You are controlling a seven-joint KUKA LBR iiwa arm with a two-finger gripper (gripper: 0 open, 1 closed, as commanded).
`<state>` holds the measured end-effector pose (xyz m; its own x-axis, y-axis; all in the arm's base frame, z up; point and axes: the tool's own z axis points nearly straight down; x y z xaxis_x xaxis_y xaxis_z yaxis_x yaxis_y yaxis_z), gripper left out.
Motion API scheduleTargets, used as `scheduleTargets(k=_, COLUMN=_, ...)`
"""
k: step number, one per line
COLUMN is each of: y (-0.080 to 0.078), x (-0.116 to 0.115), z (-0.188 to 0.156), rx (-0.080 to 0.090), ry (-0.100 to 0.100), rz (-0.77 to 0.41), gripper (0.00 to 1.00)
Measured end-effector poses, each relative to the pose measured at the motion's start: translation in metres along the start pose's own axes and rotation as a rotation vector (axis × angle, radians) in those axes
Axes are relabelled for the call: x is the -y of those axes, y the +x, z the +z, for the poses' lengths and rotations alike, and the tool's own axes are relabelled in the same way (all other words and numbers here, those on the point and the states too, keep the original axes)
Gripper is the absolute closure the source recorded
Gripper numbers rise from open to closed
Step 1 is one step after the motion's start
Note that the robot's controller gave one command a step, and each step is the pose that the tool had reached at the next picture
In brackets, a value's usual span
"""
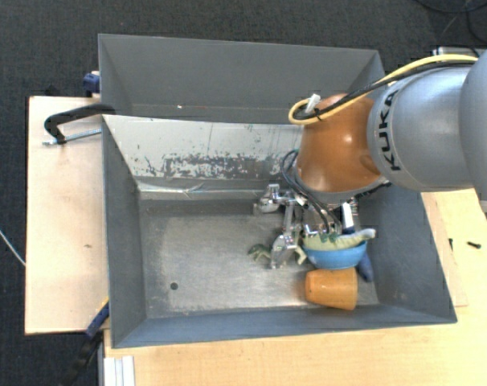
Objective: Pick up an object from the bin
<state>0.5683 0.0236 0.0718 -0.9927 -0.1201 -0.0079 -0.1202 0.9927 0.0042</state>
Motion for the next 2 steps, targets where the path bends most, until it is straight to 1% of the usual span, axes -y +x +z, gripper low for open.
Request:
scheduleTargets(k=1, y=-0.002, x=-0.002, z=-0.003, rx=0.004, ry=0.002, rz=-0.004, gripper=1.00)
scheduleTargets(k=2, y=0.001, x=-0.012, z=-0.196, rx=0.007, ry=0.004, rz=-0.074, gripper=1.00)
